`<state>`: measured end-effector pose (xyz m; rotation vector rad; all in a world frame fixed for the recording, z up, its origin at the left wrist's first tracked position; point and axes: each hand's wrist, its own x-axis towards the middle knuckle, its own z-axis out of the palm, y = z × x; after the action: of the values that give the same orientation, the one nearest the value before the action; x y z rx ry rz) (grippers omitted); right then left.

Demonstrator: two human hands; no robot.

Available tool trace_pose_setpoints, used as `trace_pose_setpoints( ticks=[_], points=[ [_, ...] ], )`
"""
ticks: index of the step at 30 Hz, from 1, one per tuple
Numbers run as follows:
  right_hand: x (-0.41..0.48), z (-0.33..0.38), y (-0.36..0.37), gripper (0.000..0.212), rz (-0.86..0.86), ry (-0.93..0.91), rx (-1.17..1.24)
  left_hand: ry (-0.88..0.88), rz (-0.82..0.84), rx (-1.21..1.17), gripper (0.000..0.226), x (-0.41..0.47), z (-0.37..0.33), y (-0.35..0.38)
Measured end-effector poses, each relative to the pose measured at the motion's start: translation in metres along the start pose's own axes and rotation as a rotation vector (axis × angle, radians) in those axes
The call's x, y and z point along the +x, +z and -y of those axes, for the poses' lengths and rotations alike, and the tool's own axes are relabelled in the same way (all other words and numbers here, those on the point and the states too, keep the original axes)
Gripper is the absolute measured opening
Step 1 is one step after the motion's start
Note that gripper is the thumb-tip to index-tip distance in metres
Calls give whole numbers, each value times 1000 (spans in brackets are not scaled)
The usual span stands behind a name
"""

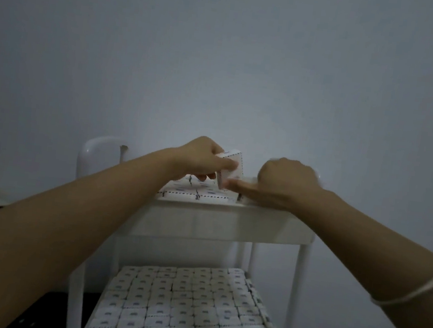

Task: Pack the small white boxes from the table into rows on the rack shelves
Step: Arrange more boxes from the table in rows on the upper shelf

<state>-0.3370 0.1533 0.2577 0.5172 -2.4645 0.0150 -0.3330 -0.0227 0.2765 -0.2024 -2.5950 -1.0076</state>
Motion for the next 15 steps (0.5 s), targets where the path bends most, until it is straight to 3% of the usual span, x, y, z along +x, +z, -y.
trace_pose_setpoints(
  ticks=[4, 7, 11, 15],
  points=[
    [-10, 6, 11, 93, -8, -68, 165, 115, 64, 184, 24, 1, -1, 7],
    [-12, 2, 16, 99, 39, 6, 364, 141, 161, 222, 19, -2, -2, 8],
    [-13, -11, 16, 63, 100, 122, 633, 168, 257, 274, 21, -3, -1, 7],
    [-16, -14, 13, 37, 69, 105, 604, 188, 256, 265, 24, -4, 2, 9]
  ],
)
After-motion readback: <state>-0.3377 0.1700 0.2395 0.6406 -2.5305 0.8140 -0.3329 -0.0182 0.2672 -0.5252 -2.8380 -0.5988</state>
